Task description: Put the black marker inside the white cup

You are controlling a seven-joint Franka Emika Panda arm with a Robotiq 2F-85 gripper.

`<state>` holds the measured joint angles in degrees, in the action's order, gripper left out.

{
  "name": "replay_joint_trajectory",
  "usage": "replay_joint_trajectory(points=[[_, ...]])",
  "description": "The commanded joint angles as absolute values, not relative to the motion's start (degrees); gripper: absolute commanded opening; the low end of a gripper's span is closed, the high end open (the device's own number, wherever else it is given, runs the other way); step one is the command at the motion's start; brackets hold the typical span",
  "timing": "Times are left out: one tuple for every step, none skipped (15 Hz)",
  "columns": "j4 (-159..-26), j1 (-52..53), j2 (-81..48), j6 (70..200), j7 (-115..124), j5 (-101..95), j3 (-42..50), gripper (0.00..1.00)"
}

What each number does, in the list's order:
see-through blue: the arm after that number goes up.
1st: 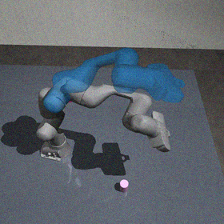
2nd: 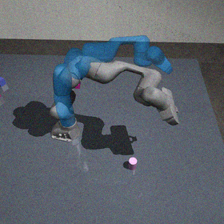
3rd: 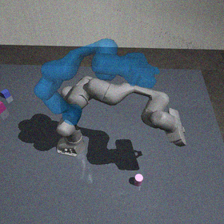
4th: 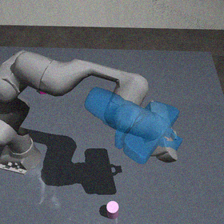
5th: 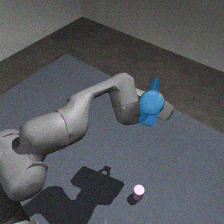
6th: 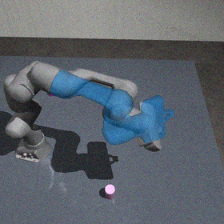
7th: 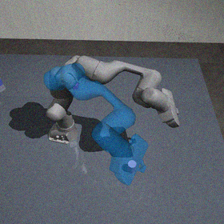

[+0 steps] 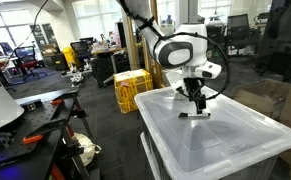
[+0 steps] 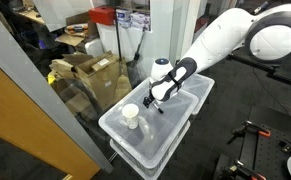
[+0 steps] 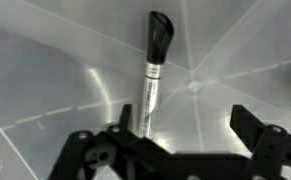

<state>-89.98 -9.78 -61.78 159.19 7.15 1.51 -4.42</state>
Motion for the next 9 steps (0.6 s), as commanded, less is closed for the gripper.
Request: replay_joint_trajectory(points=[[-87.6, -8.2, -62.8, 156.8, 6.2, 3.6, -2.9, 1.0], [-87.5, -8.2, -63.0, 156.8, 6.2, 3.6, -2.9, 1.0], [-87.4, -8.2, -63.1, 156.8, 6.2, 3.6, -2.8, 1.0], [-87.3, -8.2, -63.2, 156.8, 6.3, 3.7, -2.7, 0.99], [-87.1, -8.3, -63.4, 156.8, 6.2, 3.8, -2.7, 0.99], [-87.0, -8.5, -63.6, 156.8, 6.1, 4.0, -2.8, 0.99], [-86.9, -8.5, -63.6, 156.7, 6.1, 4.1, -2.7, 0.97], [-86.8, -8.6, -63.7, 156.6, 6.1, 4.2, -2.7, 0.96], [-86.7, -8.7, -63.8, 156.5, 6.0, 4.3, -2.7, 0.95]])
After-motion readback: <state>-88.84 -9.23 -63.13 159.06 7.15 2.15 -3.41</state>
